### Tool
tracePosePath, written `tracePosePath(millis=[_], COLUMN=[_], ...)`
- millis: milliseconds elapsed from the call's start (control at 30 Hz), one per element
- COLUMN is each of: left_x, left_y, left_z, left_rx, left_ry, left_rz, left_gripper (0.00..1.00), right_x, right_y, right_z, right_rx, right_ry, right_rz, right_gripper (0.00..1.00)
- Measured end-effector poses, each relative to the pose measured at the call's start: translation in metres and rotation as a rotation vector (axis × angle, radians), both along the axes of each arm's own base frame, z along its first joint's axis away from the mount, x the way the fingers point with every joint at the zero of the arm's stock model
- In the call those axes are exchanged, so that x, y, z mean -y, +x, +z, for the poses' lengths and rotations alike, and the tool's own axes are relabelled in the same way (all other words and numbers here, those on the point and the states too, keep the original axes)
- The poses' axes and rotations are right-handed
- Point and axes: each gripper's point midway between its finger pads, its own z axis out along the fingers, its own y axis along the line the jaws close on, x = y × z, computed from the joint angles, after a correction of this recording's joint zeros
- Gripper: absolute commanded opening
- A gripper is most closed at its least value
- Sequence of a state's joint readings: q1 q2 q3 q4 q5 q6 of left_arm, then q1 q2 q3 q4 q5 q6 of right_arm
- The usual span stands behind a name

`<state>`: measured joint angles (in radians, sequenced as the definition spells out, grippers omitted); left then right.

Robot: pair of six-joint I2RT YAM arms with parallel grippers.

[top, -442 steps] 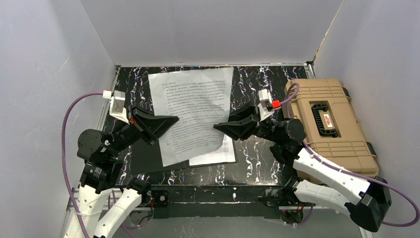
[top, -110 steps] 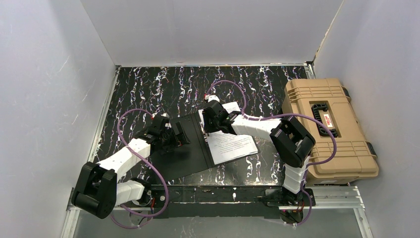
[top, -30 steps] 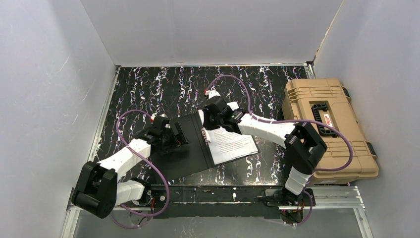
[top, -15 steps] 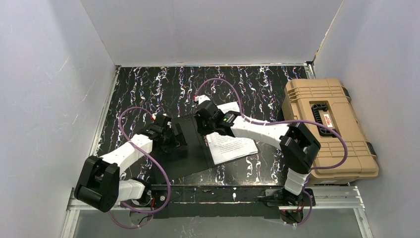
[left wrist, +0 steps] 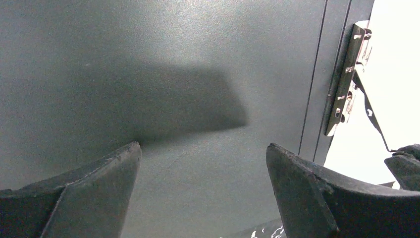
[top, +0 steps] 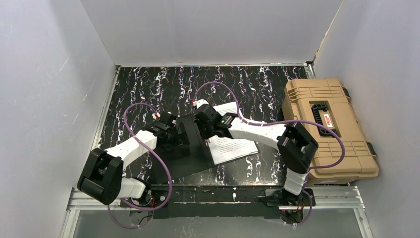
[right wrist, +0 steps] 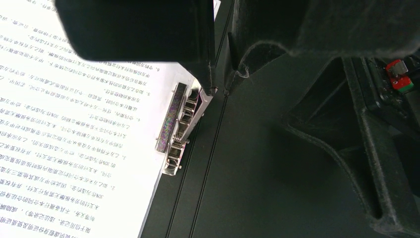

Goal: Put the files into the folder

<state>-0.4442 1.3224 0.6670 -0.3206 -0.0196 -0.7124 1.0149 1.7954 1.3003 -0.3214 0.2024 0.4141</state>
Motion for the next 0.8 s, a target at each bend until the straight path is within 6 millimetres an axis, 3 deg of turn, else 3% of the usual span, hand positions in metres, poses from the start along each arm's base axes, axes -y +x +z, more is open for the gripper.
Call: tracePosePath(millis=[400,800], left_x=[0.000,0.001], left_y=[0.005,0.010], left_z=[-0.003,-0.004], left_rx=[-0.009,-0.015], left_ry=[0.053,0.064], left_rz=[-0.008,0.000], left_gripper=[0.95,0.94], right_x=[0.004,0.011], right_y=[-0.007,-0.016], right_z=[-0.007,-0.026], right_rx=[0.008,0.021], right_ry=[-0.046,-0.117], right_rz=[0.030,0.066], right_gripper=[0.12,0.09])
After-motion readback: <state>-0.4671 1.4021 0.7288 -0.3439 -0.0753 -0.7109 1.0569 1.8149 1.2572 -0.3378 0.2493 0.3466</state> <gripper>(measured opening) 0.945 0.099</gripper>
